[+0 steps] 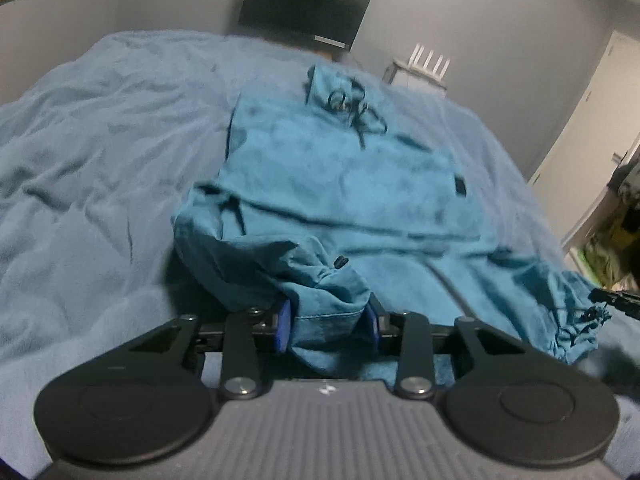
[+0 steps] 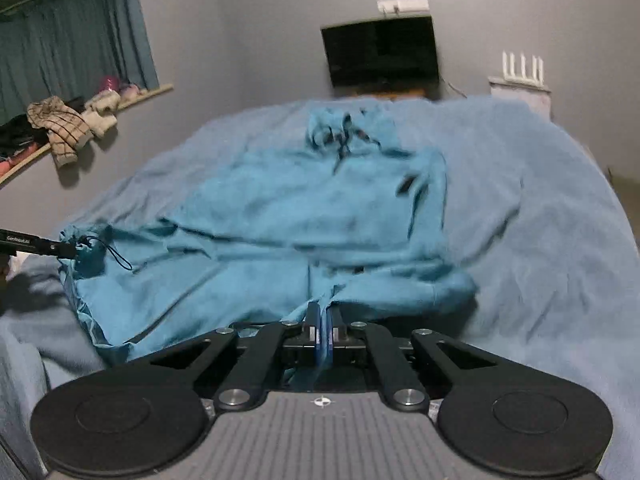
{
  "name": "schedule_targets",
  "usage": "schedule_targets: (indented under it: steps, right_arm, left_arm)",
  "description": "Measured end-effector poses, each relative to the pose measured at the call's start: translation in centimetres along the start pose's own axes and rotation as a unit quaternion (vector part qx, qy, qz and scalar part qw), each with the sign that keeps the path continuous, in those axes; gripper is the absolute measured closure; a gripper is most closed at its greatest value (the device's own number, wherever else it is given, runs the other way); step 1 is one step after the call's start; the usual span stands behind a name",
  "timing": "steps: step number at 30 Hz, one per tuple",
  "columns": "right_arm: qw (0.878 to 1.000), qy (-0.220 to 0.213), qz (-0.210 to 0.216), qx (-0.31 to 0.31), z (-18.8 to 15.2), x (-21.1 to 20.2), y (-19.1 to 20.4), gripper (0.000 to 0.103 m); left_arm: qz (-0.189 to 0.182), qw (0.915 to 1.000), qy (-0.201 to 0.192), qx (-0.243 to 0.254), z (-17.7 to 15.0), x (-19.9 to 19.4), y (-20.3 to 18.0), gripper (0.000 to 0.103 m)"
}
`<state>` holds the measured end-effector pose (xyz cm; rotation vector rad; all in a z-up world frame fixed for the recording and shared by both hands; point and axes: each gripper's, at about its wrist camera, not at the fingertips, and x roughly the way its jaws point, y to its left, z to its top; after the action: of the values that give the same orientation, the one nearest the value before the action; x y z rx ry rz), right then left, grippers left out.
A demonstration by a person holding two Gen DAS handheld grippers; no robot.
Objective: Fold large clothes
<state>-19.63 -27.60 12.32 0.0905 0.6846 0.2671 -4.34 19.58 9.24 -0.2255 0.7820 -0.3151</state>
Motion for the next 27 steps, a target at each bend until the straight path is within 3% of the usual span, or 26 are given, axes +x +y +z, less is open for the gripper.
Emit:
schedule_targets:
  steps: [7, 15, 27]
  right_arm:
    - [0.999, -0.037, -0.009, -0.022, 3.2, 0.8, 0.2, 0.1]
    - [0.999, -0.039, 0.008, -0.014, 2.5, 1.6, -0.5, 0.1]
    - [0.994, -0.107, -0.015, -0.021, 9.6, 5.6, -1.6, 0.102]
  left_arm:
    - [-0.004, 0.9996, -0.027, 0.01, 2.9, 0.5, -0.4, 0.071]
    - [-0.012, 0.9994, -0.025, -0.019, 2.4, 1.5, 0.8, 0.072]
    - [-0.019, 0.9971, -0.073, -0.009, 11.0, 6.1, 0.1, 0.072]
